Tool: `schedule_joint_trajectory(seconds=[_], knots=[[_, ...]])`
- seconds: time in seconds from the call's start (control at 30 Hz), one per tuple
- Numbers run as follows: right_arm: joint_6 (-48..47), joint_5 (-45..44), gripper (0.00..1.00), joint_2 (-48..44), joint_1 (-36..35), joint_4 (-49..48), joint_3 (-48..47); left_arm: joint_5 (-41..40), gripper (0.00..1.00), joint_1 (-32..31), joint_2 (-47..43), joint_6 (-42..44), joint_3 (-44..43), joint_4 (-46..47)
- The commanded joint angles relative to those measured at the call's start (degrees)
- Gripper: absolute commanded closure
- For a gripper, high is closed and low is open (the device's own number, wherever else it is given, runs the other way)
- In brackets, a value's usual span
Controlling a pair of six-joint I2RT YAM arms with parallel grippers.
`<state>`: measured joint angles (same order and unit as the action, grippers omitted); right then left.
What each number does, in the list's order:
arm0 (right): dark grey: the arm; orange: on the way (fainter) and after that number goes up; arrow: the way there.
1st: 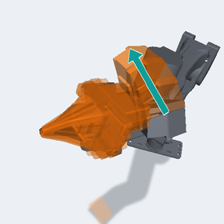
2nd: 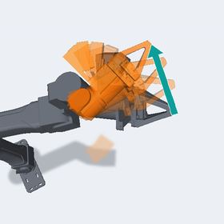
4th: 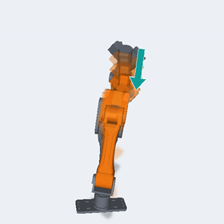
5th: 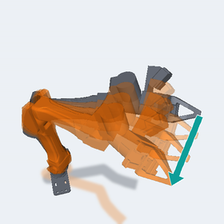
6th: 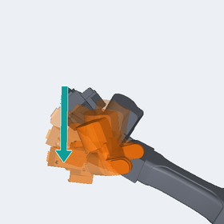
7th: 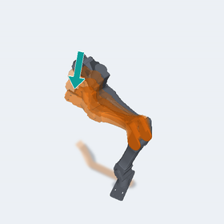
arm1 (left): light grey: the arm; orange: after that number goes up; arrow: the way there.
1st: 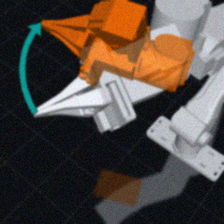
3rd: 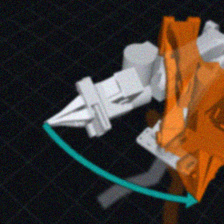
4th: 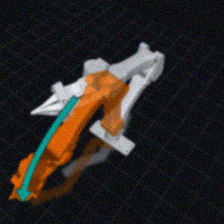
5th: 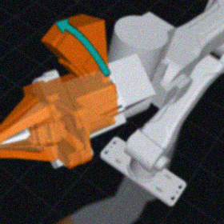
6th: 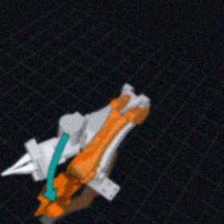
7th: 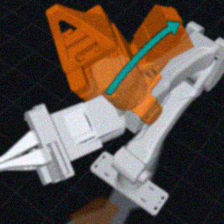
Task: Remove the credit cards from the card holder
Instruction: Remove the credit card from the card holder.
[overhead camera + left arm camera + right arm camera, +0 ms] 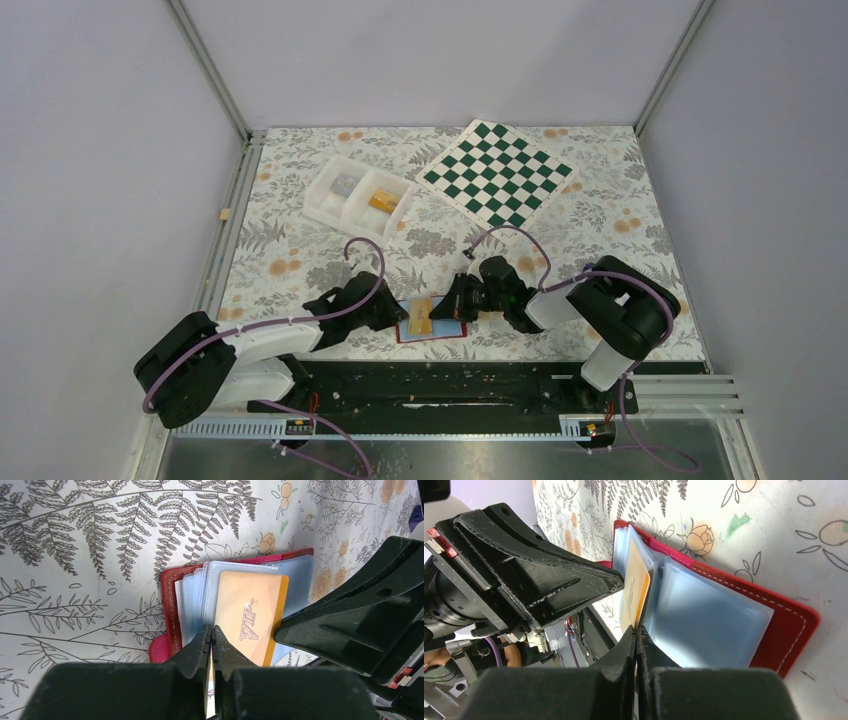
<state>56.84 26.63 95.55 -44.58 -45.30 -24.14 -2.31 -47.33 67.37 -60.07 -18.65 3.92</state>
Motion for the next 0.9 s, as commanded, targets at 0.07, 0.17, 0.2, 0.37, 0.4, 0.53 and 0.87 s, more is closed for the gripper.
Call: schedule_joint_trajectory(seconds=[0.07,0.17,0.2,0.37,0.4,0.53,0.87], knots=[[-2.08,1.91,1.00,-1.99,0.45,2.78,-1.02,0.37,0.96,-0.74,2.63,0.57,0.93,-6.33],[-1.90,2.17,1.00,-1.53,0.46,1.98,-0.86,0.22,0.96,-0.69,2.41,0.57,1.04,-6.60],[-1.84,2.26,1.00,-1.49,0.57,1.73,-0.86,0.20,0.96,-0.67,2.36,0.57,1.15,-6.65],[-2.70,2.66,1.00,-2.16,1.25,2.69,-0.87,-0.07,0.96,-0.66,1.72,0.24,1.55,-7.12],[-2.90,2.57,1.00,-2.51,1.37,2.98,-0.83,-0.14,0.96,-0.66,1.61,0.15,1.66,-7.23],[-3.17,2.46,1.00,-3.14,1.34,2.78,0.01,-0.25,0.96,-0.70,1.32,-0.04,1.65,-7.36],[-1.46,1.94,0.97,-2.11,1.80,-0.16,0.84,0.86,0.96,-0.71,1.26,-0.53,1.73,-5.82]])
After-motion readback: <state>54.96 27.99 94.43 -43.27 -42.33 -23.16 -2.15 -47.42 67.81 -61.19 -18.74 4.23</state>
